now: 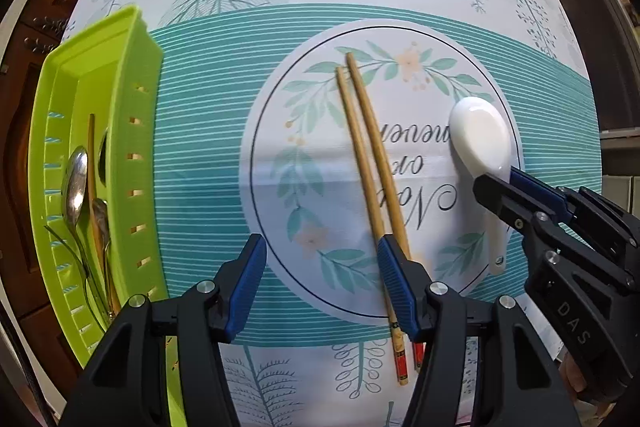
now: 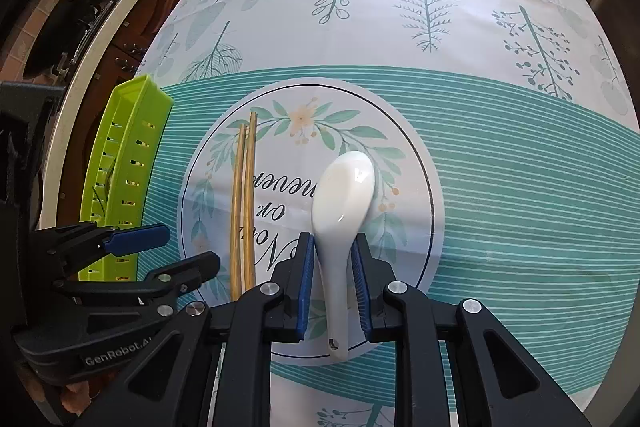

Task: Organize utensils
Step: 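Grasp a red-tipped chopstick on the plate with the left tool, then carry chopstick into the green tray with left tool and release it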

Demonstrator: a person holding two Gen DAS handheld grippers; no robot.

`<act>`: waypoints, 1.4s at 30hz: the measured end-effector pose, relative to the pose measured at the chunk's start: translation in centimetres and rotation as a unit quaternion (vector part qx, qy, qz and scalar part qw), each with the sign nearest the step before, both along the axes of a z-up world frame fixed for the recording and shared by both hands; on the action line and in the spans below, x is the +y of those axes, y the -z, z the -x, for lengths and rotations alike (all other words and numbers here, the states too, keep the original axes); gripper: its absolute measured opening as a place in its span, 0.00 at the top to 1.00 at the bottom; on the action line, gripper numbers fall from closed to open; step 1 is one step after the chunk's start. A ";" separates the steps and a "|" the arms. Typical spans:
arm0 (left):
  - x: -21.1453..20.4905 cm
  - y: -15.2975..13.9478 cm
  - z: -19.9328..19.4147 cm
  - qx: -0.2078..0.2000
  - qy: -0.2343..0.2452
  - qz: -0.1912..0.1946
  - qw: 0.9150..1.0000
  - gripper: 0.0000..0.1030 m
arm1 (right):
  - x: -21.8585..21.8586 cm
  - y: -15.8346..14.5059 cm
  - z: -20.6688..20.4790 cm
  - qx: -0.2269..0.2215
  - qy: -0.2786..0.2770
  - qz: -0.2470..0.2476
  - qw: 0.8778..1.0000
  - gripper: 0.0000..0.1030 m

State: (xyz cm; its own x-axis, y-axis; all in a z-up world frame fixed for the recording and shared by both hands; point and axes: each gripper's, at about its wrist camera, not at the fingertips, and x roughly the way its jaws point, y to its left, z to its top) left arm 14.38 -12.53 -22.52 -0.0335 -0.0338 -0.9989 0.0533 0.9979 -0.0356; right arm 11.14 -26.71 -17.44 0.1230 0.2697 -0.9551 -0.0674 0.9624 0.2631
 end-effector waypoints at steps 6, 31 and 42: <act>-1.6 1.0 -0.3 0.010 -0.004 0.006 1.000 0.60 | -0.2 -0.1 0.1 0.000 0.001 -0.002 1.000 0.82; -4.6 0.2 0.1 0.024 -0.006 0.027 0.999 0.97 | -0.8 -1.4 1.5 0.004 0.000 -0.040 0.999 0.83; -1.5 -5.5 1.2 -0.012 -0.025 0.076 0.997 0.97 | 1.7 -0.7 2.4 0.040 0.006 -0.052 0.998 0.83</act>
